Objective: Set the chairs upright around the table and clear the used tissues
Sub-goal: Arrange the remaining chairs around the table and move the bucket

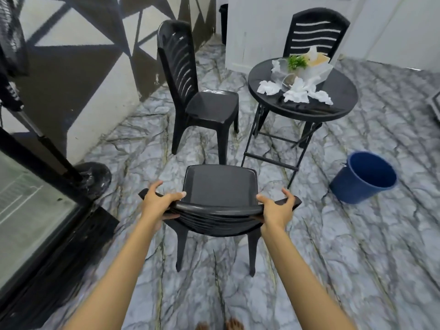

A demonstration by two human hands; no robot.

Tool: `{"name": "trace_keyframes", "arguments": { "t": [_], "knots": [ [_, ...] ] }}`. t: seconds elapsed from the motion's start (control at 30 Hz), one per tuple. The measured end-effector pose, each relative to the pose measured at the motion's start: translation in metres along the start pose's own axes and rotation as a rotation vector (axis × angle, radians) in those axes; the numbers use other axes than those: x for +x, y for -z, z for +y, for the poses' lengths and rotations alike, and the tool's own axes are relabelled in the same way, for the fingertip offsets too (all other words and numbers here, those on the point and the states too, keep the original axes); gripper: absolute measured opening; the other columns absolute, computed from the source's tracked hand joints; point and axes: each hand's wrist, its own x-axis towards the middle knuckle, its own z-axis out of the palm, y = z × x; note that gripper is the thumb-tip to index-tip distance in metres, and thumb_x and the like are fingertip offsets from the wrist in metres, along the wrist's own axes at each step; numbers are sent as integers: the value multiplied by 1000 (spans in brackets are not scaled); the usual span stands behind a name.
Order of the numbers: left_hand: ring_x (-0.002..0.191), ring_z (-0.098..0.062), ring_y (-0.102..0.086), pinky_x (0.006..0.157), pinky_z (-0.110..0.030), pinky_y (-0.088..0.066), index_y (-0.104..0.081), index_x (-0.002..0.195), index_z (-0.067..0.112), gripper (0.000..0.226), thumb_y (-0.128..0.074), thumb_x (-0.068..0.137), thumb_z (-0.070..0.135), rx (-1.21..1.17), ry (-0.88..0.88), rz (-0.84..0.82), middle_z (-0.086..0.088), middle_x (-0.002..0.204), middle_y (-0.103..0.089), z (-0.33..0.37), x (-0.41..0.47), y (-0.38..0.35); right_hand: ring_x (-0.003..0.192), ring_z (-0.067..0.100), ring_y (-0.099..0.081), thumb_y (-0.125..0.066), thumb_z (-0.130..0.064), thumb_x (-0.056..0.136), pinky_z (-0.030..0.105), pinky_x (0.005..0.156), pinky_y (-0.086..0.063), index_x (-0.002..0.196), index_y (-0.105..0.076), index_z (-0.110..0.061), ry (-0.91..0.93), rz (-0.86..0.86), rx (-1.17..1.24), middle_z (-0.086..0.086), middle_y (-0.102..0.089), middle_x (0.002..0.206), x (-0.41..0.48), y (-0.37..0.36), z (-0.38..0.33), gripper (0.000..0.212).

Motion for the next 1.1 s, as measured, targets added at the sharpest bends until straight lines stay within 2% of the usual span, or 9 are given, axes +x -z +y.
{"name": "trace_keyframes", "arguments": {
  "t": [0.1,0.27,0.47,0.6,0.7,0.77,0.9,1.0,1.1],
  "knots": [
    [102,-31,-57,63,-44,-57,-43,131,26,75,-78,69,3,-80,19,-8,-11,122,-42,-1,0,-1,112,38,-53,-73,-5,76,54,91,-51,130,-44,-37,4,1,25,12,-38,142,2,0,6,69],
    [83,-22,-61,64,-43,-57,-48,128,23,66,-74,72,0,-191,-19,-40,-10,106,-54,-3,-1,2,104,39,-57,-71,-5,76,56,88,-52,126,-45,-40,-7,15,75,11,-38,139,1,-3,7,66],
    [80,-23,-63,64,-46,-57,-55,109,28,51,-71,73,-5,-233,-51,33,-22,132,-49,-6,0,0,93,33,-55,-74,-9,75,57,86,-52,113,-50,-34,0,7,93,10,-36,136,1,-2,8,51],
    [77,-23,-60,61,-45,-58,-56,105,27,47,-64,76,-9,-224,-50,69,-25,133,-46,-6,-1,-2,74,26,-54,-65,0,77,59,81,-54,91,-51,-35,23,50,100,13,-41,133,0,0,8,40],
    [74,-23,-59,59,-44,-60,-57,103,26,42,-62,78,-8,-215,-56,67,-28,133,-46,-7,-3,-1,73,28,-54,-61,3,74,58,76,-55,76,-49,-39,27,53,125,17,-46,133,2,1,11,44],
    [73,-22,-59,56,-42,-60,-57,105,26,42,-61,80,-7,-222,-64,59,-28,129,-49,-8,-5,-2,76,30,-54,-60,3,72,57,74,-56,74,-49,-39,38,43,133,20,-47,133,5,2,12,44],
    [68,-20,-58,54,-37,-60,-55,121,20,48,-58,82,-7,-219,-87,29,-20,102,-53,-6,-14,-16,78,29,-53,-60,6,69,56,69,-57,70,-48,-33,84,42,137,21,-52,122,16,12,3,40],
    [71,-21,-60,56,-39,-60,-53,125,22,50,-60,83,-4,-222,-113,13,-18,104,-53,3,-17,-38,77,29,-53,-60,4,67,60,71,-56,68,-48,-34,103,51,141,20,-53,115,29,21,-15,40],
    [72,-22,-60,65,-44,-60,-53,127,23,52,-60,83,-2,-204,-136,-15,-12,96,-55,15,-16,-70,74,29,-51,-60,2,66,62,70,-54,69,-48,-30,99,96,138,15,-49,121,47,34,-37,34]
  ]
}}
